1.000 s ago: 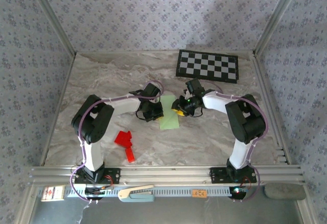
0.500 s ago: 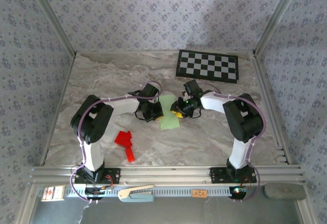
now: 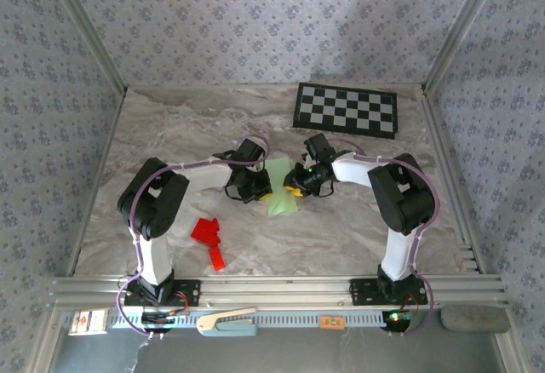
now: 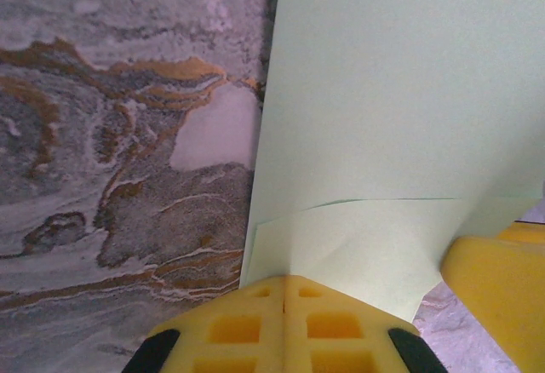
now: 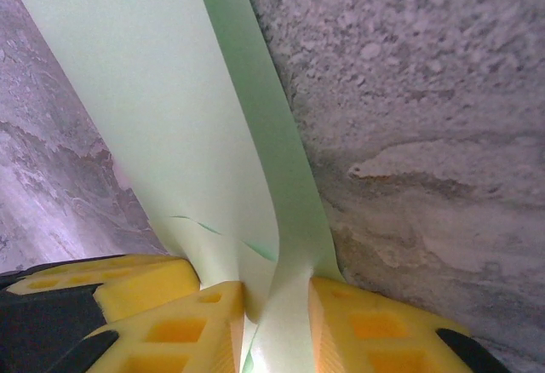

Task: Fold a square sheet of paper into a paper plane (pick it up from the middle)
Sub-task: Turn over the paper at the center of the table.

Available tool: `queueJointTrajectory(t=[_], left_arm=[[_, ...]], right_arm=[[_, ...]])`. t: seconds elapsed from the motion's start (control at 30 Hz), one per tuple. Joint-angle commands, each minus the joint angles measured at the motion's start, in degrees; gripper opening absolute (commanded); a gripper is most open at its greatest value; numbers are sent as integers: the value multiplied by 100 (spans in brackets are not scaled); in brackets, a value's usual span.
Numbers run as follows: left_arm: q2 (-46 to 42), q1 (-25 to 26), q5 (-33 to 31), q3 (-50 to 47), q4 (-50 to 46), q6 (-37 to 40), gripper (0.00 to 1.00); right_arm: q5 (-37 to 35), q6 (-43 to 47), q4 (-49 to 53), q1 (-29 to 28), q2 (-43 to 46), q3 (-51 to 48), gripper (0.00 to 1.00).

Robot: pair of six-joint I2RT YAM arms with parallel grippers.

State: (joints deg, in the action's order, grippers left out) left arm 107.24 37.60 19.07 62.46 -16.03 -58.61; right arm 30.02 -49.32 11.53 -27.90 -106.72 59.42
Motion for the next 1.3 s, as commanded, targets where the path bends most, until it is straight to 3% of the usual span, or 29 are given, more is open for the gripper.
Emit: queueJointTrajectory(t=[0.0,0.23,1.03,1.27], left_arm=[[167,-12,-170,-194,-259,-18,5],[131,-26,-176,-228,-266,-1,5],[122,-49,-174,-252,-235,-18,4],[113,-43,-162,-272,-228,-19,4]], right_arm=[[10,-25,-28,-9,43,23,27],[-247,-27,-91,41,230,-60,26],[-86,-25,81,-5,-112,113,27],[180,-25,-153,-37,-87,97,22]])
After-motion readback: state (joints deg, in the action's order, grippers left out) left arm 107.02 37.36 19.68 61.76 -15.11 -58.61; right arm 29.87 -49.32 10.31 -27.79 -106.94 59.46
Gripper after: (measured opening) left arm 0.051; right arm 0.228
